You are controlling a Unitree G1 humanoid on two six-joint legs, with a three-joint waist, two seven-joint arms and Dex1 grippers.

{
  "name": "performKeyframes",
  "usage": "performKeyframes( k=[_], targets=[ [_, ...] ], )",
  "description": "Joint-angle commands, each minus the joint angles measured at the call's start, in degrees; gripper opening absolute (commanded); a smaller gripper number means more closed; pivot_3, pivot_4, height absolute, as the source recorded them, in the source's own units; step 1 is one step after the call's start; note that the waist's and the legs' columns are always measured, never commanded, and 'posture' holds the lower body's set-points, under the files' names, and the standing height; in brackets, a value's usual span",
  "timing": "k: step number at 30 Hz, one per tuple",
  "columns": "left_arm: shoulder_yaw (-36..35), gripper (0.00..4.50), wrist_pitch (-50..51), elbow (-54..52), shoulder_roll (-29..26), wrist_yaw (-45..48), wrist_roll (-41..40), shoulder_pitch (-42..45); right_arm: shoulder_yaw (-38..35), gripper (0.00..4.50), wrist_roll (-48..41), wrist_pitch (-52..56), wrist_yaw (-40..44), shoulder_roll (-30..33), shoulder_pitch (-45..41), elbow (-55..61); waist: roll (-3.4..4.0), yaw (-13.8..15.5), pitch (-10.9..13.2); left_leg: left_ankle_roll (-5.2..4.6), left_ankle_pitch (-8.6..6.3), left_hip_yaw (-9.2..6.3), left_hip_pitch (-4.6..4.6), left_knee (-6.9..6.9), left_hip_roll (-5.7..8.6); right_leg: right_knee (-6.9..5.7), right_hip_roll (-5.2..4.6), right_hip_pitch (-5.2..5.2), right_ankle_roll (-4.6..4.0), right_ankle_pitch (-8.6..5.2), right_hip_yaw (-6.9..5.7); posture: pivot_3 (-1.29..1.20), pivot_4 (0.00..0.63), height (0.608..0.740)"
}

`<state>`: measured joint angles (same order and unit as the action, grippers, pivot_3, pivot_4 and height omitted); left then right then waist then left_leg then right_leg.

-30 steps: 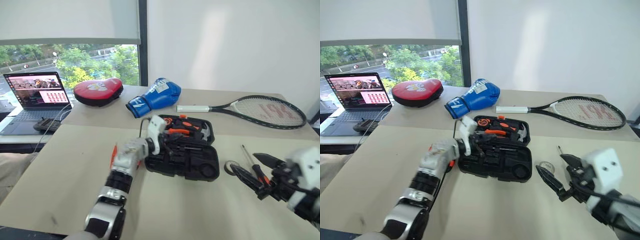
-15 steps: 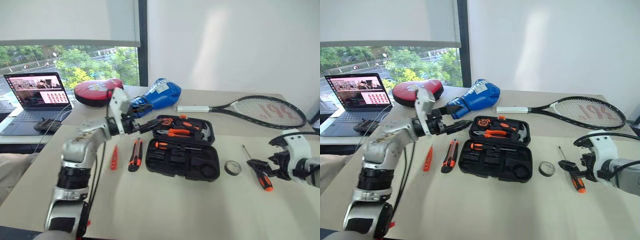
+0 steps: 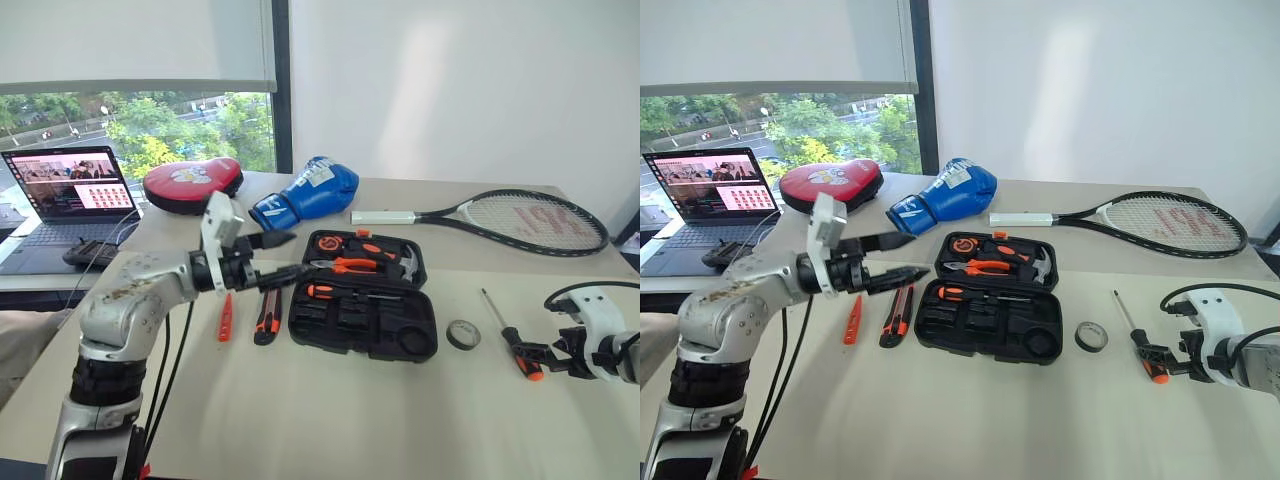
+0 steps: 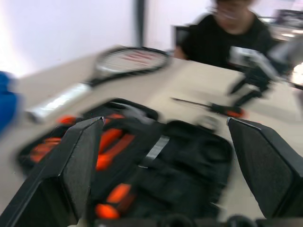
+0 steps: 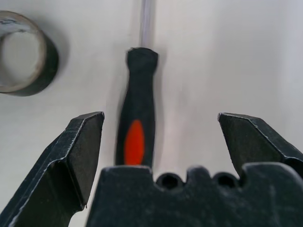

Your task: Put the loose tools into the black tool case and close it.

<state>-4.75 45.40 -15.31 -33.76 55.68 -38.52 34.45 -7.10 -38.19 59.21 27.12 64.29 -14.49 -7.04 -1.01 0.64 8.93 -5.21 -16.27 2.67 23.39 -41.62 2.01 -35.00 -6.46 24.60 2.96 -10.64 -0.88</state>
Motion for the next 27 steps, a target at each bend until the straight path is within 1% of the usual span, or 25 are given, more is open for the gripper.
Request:
performKeyframes(
  k=[1, 5, 7, 9, 10, 11, 13, 15, 17, 19, 22, 24, 27],
  targets=[
    [-0.06, 4.48, 2.19, -4.68, -2.69, 2.56, -3.98, -0.06, 1.36, 4.50, 4.45, -2.96, 3.18, -0.84, -4.41, -4.22, 0.04, -0.02, 0.01, -0.03, -0.02, 0.00, -0.04, 0.00, 0.00, -0.01, 0.00, -0.01, 0.00, 0.00, 0.00, 0.00, 0.150, 0.740],
    [1.95, 4.48, 3.43, -6.73, -4.42, 5.14, -6.49, -0.79, 4.51, 4.50, 8.50, -4.75, 7.18, -2.96, -8.55, -10.05, 0.09, -0.19, 0.04, -0.05, -0.03, 0.04, -0.26, 0.13, 0.01, 0.00, 0.03, -0.17, 0.00, 0.00, 0.03, 0.00, 0.150, 0.740],
    [2.82, 4.48, 4.20, -7.72, -5.46, 6.53, -7.58, -0.89, 5.11, 4.50, 9.19, -4.32, 9.61, -3.47, -9.41, -10.70, 0.12, -0.02, 0.05, -0.05, -0.03, 0.05, -0.29, 0.18, 0.01, 0.02, 0.03, -0.19, 0.00, 0.00, 0.03, 0.00, 0.150, 0.740],
    [3.46, 4.50, 5.47, -8.63, -6.88, 7.96, -8.95, -1.34, 5.26, 3.98, 9.92, -4.17, 11.21, -3.79, -10.03, -10.85, 0.13, -0.08, 0.05, 0.04, 0.02, 0.05, -0.28, 0.24, 0.02, 0.03, 0.03, -0.16, 0.00, 0.00, 0.01, 0.00, 0.150, 0.740],
    [3.66, 4.50, 5.55, -9.07, -7.33, 8.23, -9.31, -1.63, 5.24, 3.83, 10.39, -4.45, 12.20, -3.71, -10.06, -10.99, 0.13, -0.10, 0.05, 0.20, 0.12, 0.06, -0.28, 0.27, 0.02, 0.04, 0.03, -0.15, -0.01, 0.00, 0.04, 0.00, 0.150, 0.740],
    [3.76, 4.50, 5.54, -9.39, -7.52, 8.18, -9.53, -1.85, 5.10, 3.40, 10.80, -4.52, 12.90, -3.63, -10.04, -11.01, 0.13, -0.08, 0.05, 0.25, 0.15, 0.06, -0.29, 0.31, 0.03, 0.07, 0.02, -0.16, -0.01, 0.00, 0.05, 0.00, 0.150, 0.740],
    [3.88, 4.50, 5.70, -9.70, -7.58, 7.89, -9.90, -2.15, 4.67, 2.85, 11.51, -5.20, 14.22, -3.41, -9.42, -10.31, 0.13, -0.05, 0.05, 0.25, 0.14, 0.07, -0.29, 0.35, 0.02, 0.10, 0.02, -0.16, -0.01, -0.01, 0.04, 0.00, 0.150, 0.740],
    [4.16, 4.50, 5.58, -9.90, -7.50, 7.62, -9.98, -2.51, 3.28, 2.06, 11.86, -6.58, 15.08, -3.31, -8.20, -8.61, 0.13, -0.03, 0.05, 0.24, 0.14, 0.07, -0.30, 0.36, 0.02, 0.10, 0.01, -0.16, -0.01, -0.01, 0.04, 0.00, 0.150, 0.740],
    [4.58, 4.50, 4.97, -9.55, -6.90, 6.96, -9.35, -2.81, 0.84, 1.36, 11.26, -7.43, 15.87, -3.05, -6.86, -6.19, 0.13, 0.03, 0.06, 0.23, 0.13, 0.07, -0.30, 0.36, 0.03, 0.10, 0.00, -0.16, -0.01, -0.01, 0.04, 0.00, 0.150, 0.740],
    [4.94, 4.50, 3.78, -8.57, -6.35, 6.64, -8.34, -2.95, -1.34, 0.76, 11.28, -9.10, 15.96, -2.74, -5.65, -2.45, 0.16, 0.07, 0.07, 0.22, 0.13, 0.07, -0.28, 0.37, 0.03, 0.10, -0.01, -0.15, 0.00, -0.01, 0.04, 0.00, 0.150, 0.740],
    [5.23, 4.50, 2.18, -8.22, -4.10, 4.21, -7.35, -2.50, -5.24, 0.73, 10.93, -12.47, 16.91, -2.52, -4.35, 3.10, 0.18, 0.04, 0.08, 0.22, 0.13, 0.07, -0.29, 0.36, 0.03, 0.08, -0.01, -0.14, -0.01, -0.01, 0.08, 0.00, 0.150, 0.740],
    [4.93, 4.50, -1.98, -7.54, -2.13, 1.85, -4.32, -2.35, -7.72, 0.73, 9.04, -12.86, 17.47, -3.48, -5.54, 7.21, 0.21, 0.06, 0.10, 0.21, 0.12, 0.07, -0.30, 0.37, 0.03, 0.08, -0.01, -0.14, 0.00, -0.01, 0.08, 0.00, 0.150, 0.740],
    [2.74, 4.50, -1.97, -3.14, 0.73, -1.87, -4.50, -0.62, -4.09, 0.73, 9.27, -11.55, 18.11, -3.83, -8.79, 13.61, 0.20, -0.07, 0.10, 0.22, 0.13, 0.07, -0.36, 0.42, 0.01, 0.07, 0.00, -0.14, -0.01, 0.00, 0.10, 0.00, 0.150, 0.740]
  ],
)
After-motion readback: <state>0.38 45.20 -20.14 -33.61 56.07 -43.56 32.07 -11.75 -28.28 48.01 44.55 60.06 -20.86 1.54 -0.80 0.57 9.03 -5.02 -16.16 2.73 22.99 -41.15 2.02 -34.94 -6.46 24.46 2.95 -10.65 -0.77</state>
